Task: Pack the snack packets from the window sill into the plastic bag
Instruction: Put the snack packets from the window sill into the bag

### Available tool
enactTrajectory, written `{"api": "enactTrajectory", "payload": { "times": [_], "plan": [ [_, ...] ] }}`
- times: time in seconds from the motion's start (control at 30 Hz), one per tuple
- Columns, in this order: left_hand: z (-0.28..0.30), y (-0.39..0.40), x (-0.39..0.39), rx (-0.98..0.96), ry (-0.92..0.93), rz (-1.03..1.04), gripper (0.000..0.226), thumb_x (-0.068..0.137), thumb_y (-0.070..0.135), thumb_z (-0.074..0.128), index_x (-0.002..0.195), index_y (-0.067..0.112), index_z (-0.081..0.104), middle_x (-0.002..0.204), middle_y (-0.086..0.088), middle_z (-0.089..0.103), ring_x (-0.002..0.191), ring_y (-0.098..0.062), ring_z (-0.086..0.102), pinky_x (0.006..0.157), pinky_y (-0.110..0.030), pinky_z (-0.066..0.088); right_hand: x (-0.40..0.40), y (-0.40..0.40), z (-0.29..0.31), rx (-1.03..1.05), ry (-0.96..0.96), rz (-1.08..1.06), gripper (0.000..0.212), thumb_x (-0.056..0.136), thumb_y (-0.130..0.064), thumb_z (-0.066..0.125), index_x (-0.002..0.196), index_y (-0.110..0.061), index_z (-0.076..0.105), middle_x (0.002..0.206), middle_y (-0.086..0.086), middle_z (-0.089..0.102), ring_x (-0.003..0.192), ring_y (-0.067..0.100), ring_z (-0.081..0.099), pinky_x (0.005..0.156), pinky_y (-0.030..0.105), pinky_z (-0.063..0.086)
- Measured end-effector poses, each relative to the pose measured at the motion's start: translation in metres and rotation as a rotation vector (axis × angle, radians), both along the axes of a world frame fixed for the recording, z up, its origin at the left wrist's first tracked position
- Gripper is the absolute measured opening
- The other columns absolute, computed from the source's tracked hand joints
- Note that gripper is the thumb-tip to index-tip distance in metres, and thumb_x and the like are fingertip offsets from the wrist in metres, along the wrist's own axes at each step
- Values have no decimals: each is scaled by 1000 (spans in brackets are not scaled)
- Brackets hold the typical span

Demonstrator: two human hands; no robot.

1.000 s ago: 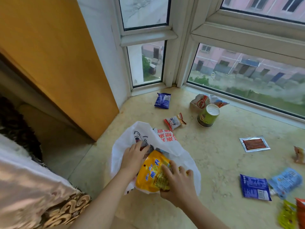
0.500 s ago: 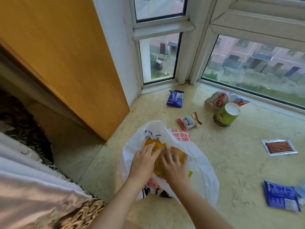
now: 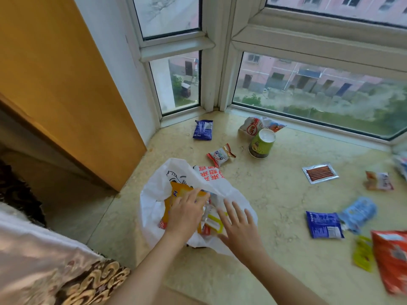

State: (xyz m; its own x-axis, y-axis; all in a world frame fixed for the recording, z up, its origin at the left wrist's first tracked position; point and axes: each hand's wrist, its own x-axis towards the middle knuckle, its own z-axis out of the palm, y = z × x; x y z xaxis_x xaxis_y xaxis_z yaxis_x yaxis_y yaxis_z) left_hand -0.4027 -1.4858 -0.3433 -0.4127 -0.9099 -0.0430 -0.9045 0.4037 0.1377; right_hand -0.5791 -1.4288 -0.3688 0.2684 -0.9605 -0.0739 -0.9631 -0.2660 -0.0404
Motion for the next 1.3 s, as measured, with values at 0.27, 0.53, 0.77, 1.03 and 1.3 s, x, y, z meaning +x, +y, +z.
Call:
{"api": "enactTrajectory", "payload": {
  "times": [0.27, 0.53, 0.77, 1.03, 1.3],
  "plan": [
    [36, 16, -68, -4, 19, -135, 63, 66, 27, 84, 125, 28, 63, 126, -4, 63, 112, -20, 62, 76, -34, 55, -73, 42, 40, -60, 0, -170, 93, 53, -54, 85, 130, -18, 49, 133, 11, 57, 114, 30, 61, 84, 46, 53],
    [42, 33, -148, -5, 18, -301, 63, 55, 26, 90, 115, 25, 69, 118, -5, 66, 98, -22, 67, 64, -36, 54, -169, 85, 39, -98, -8, -349, 82, 62, -49, 81, 131, -16, 52, 138, 13, 53, 117, 32, 58, 86, 47, 51],
    [21, 57, -250, 54, 55, -369, 67, 55, 32, 88, 117, 26, 67, 122, -3, 64, 103, -22, 65, 70, -36, 54, -283, 121, 13, 17, -17, -456, 64, 79, -50, 34, 132, -14, 41, 136, 17, 53, 115, 36, 58, 83, 47, 52],
    [-44, 83, -373, 171, -81, -382, 84, 50, 48, 85, 127, 28, 61, 128, -2, 61, 110, -22, 61, 75, -35, 53, -390, 142, -38, 93, -51, -475, 86, 61, -46, 83, 133, -12, 50, 135, 19, 53, 120, 36, 56, 87, 49, 52],
    [-117, 58, -442, 187, -211, -331, 98, 44, 52, 86, 135, 33, 53, 133, -12, 56, 114, -35, 58, 78, -43, 51, -435, 141, -119, 186, -48, -465, 80, 53, -39, 89, 121, -7, 63, 133, 23, 54, 111, 38, 60, 81, 42, 55]
  ]
}}
